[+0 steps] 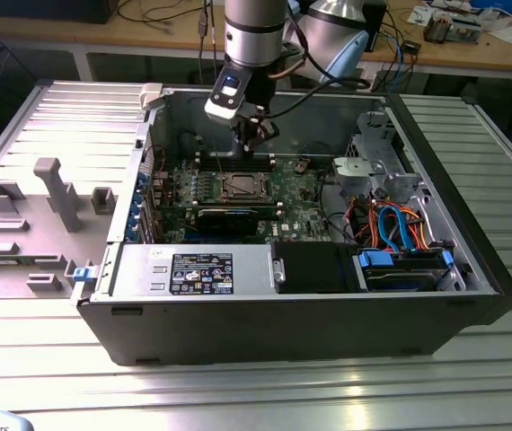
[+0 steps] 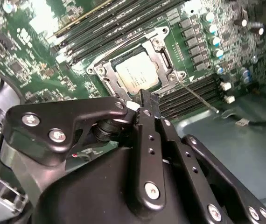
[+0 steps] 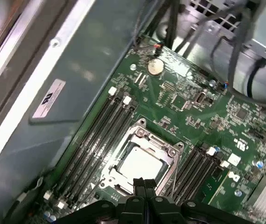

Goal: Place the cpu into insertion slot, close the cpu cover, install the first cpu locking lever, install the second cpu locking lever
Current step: 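Install the first cpu locking lever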

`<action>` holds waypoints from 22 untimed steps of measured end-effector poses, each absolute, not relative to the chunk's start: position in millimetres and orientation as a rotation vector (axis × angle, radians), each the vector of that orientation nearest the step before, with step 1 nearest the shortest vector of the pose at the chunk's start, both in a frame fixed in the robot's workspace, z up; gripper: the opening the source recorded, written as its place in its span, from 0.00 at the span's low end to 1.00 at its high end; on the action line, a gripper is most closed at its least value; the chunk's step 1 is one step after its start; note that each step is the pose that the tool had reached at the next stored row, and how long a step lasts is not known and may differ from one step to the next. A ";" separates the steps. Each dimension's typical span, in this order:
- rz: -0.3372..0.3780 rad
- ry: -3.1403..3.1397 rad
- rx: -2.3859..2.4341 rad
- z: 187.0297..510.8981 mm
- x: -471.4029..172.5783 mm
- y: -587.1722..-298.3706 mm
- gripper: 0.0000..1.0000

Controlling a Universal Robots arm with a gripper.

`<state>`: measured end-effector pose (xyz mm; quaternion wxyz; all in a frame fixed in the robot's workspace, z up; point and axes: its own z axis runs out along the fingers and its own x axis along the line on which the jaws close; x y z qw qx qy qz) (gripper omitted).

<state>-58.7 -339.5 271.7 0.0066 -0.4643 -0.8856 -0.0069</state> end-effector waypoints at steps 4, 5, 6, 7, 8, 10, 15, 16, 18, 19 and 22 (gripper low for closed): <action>-0.021 -2.819 -1.355 271.7 -58.7 -339.5 0.11; -0.021 -2.831 -1.330 271.7 -58.7 -339.5 0.11; -0.020 -2.842 -1.305 271.7 -58.7 -339.5 0.11; -0.020 -2.853 -1.280 271.7 -58.7 -339.5 0.11; -0.020 -2.865 -1.254 271.7 -58.7 -339.5 0.11; -0.020 -2.883 -1.212 271.7 -58.7 -339.5 0.11; -0.019 -2.922 -1.113 271.6 -58.8 -340.0 0.11; -0.019 -2.927 -1.099 271.5 -58.8 -340.0 0.11; -0.018 -2.951 -1.033 271.5 -58.8 -340.2 0.11; -0.018 -2.963 -0.999 271.5 -58.8 -340.4 0.11; -0.018 -2.986 -0.926 271.4 -59.2 -341.2 0.11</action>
